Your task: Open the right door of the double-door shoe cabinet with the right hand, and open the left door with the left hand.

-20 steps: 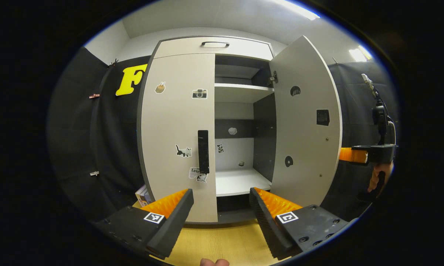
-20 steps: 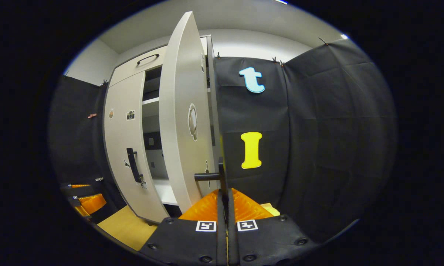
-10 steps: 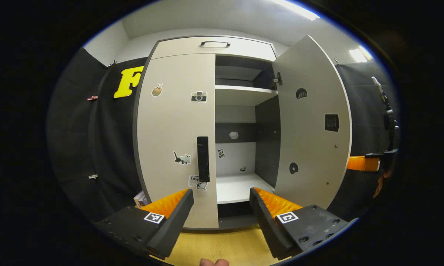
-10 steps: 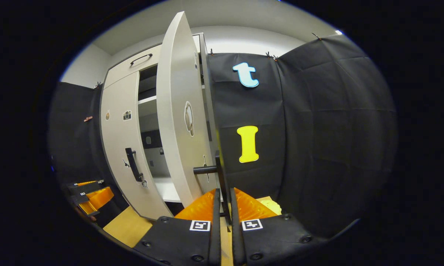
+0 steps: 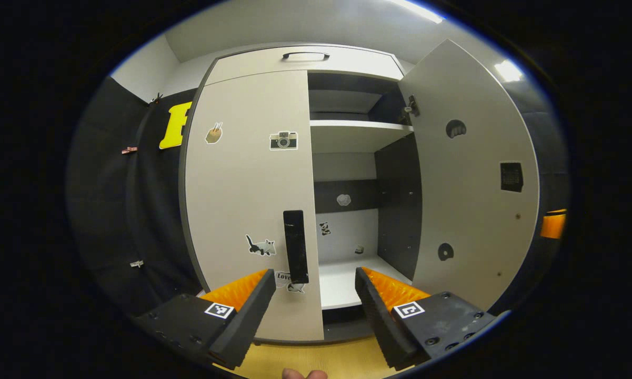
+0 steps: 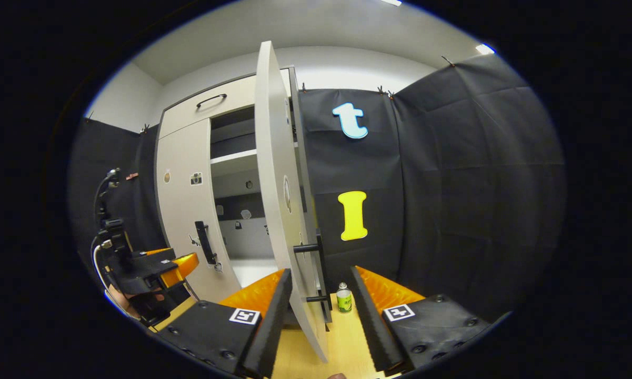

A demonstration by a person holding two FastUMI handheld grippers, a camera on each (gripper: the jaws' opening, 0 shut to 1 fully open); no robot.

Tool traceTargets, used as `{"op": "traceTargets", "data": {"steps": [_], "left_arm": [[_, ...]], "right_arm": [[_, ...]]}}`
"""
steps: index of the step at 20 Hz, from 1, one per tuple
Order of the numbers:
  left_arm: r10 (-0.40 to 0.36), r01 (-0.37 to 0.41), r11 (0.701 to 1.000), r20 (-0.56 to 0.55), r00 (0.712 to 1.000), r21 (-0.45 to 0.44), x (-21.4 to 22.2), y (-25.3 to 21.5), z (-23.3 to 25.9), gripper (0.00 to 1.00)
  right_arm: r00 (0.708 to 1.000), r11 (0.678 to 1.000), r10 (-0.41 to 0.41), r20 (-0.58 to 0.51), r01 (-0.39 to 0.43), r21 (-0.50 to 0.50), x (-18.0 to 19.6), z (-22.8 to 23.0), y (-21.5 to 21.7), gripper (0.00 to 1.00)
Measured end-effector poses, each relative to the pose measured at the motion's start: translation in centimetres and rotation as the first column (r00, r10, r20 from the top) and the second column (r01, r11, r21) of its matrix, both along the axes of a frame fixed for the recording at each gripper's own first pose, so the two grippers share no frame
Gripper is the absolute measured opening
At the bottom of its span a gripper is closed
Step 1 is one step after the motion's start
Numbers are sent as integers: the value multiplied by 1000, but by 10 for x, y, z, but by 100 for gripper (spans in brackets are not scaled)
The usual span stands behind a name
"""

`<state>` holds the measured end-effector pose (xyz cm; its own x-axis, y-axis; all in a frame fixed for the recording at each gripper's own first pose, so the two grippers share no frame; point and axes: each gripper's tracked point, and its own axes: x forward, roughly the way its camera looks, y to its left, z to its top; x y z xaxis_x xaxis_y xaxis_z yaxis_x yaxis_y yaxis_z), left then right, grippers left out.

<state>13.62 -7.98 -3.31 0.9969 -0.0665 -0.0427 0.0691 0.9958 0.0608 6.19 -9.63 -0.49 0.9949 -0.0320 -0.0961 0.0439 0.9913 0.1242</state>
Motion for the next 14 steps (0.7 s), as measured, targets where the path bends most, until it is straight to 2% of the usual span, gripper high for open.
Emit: {"op": "traceTargets", "data": {"steps": [1,2,3,7,11,14], "left_arm": [[11,-11,1000,1,1000,3,10,5,0,92],[20,-20,1000,5,1000,-2,17,7,0,94],[22,-22,1000,6,1000,-10,26,9,0,94],[32,-32,998,5,999,-45,57,15,1,94],[31,-31,999,4,1000,-19,88,16,-2,93],[56,-56,998,2,998,-9,105,19,-8,78]], "right_arm": [[1000,1000,1,3,-1,-10,-3,3,2,83],[1000,1000,0,6,0,-17,-5,4,4,82],[1000,1000,6,9,-6,-20,-7,5,7,97],[999,999,25,19,-25,-31,-13,7,15,97],[999,999,31,36,-31,-11,-12,11,11,97],[998,1000,22,57,-22,-1,-9,17,2,97]]}}
